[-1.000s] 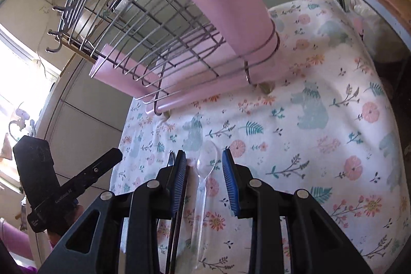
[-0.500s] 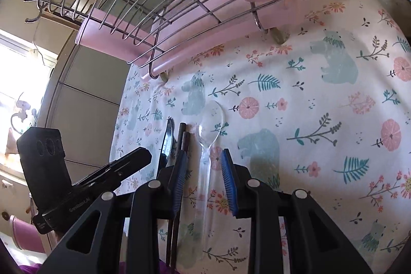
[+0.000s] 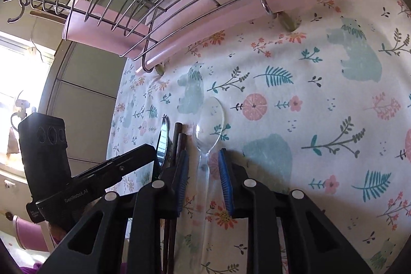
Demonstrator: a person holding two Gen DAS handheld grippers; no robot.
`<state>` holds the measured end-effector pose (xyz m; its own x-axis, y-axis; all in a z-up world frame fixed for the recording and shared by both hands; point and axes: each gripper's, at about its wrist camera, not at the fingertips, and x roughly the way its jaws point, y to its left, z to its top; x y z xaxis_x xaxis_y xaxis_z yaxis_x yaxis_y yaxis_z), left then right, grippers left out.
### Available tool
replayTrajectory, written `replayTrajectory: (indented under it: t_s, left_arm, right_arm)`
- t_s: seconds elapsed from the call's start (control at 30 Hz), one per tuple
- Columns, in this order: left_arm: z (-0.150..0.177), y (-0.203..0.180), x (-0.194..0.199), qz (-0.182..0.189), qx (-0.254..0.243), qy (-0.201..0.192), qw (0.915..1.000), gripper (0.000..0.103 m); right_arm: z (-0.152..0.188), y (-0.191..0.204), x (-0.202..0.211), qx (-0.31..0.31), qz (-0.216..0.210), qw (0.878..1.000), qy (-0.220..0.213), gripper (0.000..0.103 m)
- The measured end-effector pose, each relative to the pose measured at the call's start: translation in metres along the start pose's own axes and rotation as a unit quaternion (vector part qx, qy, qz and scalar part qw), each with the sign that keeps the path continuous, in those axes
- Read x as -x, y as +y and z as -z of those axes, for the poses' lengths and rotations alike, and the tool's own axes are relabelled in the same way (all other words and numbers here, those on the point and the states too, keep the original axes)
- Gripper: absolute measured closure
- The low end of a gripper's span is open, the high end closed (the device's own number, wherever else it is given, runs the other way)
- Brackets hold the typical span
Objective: Organize utensils
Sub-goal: 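Grasp the clear plastic spoon with the right gripper while the left grasps the black serrated knife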
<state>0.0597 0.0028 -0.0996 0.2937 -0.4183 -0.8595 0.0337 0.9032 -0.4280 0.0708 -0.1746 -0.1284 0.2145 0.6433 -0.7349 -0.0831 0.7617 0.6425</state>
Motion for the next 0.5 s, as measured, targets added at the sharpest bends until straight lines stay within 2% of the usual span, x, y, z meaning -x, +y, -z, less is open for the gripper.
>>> replayTrajectory:
  t_s: [0.33,0.43,0.5]
  left_arm:
    - [-0.014,-0.007,-0.017,-0.019,-0.032,0.048,0.9981,0.077]
    - [-0.016,-0.011,-0.019,-0.014,-0.036,0.053,0.9978,0.077]
    - [-0.015,-0.012,-0.019,-0.019,-0.039,0.054,0.9976,0.084]
  right_arm:
    - [-0.003,-0.01,0.0,-0.009,-0.029,1.0,0.005,0.084]
    - [-0.002,-0.012,-0.002,-0.01,-0.034,0.999,0.01,0.095]
    - [-0.001,-0.013,-0.004,-0.014,-0.044,0.999,0.012,0.095]
